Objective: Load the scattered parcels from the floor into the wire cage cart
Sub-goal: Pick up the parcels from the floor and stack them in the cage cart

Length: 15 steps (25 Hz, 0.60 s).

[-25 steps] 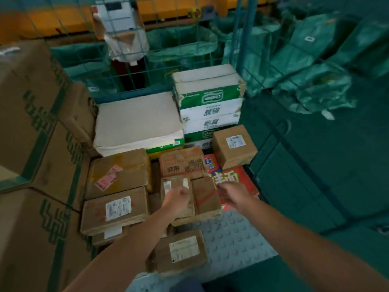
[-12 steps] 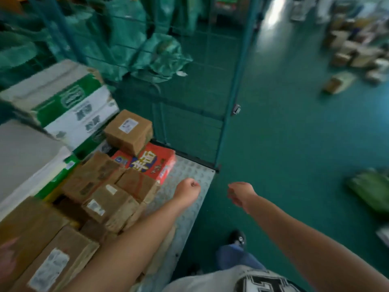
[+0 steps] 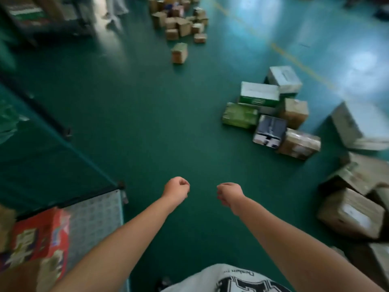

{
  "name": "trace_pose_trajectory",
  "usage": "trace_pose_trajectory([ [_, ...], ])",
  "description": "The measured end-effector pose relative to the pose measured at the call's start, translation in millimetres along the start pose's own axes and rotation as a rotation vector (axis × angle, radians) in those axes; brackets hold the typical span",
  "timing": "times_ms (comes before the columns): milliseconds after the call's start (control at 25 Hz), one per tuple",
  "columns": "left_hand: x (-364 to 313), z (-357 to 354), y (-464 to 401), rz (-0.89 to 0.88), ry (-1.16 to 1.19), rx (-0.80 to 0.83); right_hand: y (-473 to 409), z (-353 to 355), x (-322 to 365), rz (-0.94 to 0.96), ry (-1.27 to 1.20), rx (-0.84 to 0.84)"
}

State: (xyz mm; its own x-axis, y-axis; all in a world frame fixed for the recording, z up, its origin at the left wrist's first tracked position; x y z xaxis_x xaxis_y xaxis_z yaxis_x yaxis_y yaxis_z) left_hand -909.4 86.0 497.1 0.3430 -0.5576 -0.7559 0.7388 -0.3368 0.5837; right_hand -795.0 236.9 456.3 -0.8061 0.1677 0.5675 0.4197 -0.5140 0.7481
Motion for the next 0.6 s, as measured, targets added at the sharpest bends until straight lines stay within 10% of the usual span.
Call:
trace_pose_trajectory([
  [600, -191, -333, -163, -0.045, -0.309, 0.327, -187, 332, -29, -0.255, -0.329, -0.257],
])
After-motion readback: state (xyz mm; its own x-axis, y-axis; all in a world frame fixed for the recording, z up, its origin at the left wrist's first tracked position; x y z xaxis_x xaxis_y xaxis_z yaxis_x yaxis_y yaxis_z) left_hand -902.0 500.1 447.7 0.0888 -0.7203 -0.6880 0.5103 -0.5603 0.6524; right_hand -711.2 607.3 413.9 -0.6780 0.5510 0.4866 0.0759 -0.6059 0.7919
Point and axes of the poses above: each hand's wrist, its own y-axis away from the middle knuckle, its own z-axis out of the back of the hand, x = y × z, the point moved 4 cm from there along -y, towards the middle knuckle, and after that the axes turned 14 degrees about y, right-handed, at the moved point
